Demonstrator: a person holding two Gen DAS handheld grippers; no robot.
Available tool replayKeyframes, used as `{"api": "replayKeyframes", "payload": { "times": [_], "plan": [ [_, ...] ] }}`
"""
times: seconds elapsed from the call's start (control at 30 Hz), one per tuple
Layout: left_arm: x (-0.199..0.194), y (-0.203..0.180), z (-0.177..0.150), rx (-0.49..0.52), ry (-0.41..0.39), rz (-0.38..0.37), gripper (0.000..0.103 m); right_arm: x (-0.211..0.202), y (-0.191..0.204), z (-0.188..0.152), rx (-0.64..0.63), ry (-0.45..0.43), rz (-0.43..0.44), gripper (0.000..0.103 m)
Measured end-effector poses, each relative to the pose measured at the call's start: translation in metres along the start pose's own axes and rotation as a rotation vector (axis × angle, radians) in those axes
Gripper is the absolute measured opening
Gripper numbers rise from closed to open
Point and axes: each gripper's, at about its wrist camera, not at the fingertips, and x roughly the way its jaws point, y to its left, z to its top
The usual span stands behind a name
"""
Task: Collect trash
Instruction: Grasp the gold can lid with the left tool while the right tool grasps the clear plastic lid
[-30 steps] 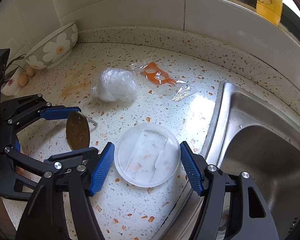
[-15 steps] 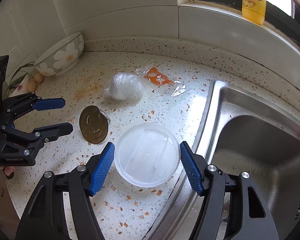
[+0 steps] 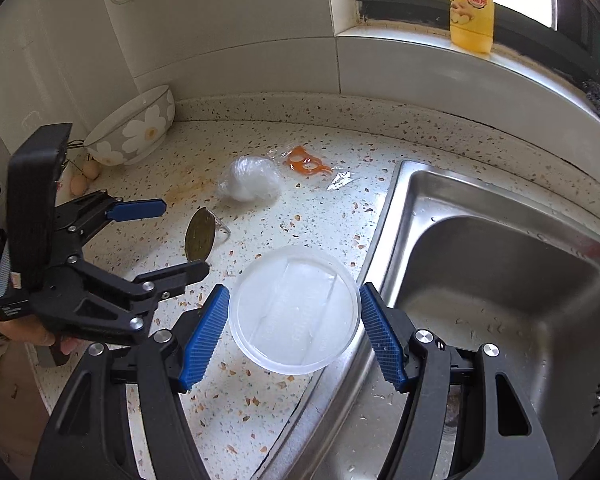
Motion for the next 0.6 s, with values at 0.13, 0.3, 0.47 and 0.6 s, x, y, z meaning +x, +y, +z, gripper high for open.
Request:
{"api": "replayKeyframes", "payload": {
  "times": [0.13, 0.3, 0.47, 0.6],
  "plan": [
    [0.012, 0.001, 0.002, -0.014, 0.03, 0.029, 0.085, -0.006, -0.007, -0.005, 0.01, 0.001, 0.009, 0.064],
    [0.02, 0.004, 0.005, -0.028, 0.064, 0.017, 0.056, -0.011, -0.006, -0.007, 0.014, -0.009, 0.014, 0.064],
    [0.017, 0.009, 0.005, -0.056, 0.054, 0.015, 0.054, -0.013, -0.002, -0.008, 0.009, -0.015, 0.023, 0.064],
    [0.001, 0.013, 0.003, -0.052, 0.031, 0.008, 0.054, -0.018, 0.006, -0.011, -0.002, -0.022, 0.037, 0.064]
  ]
}}
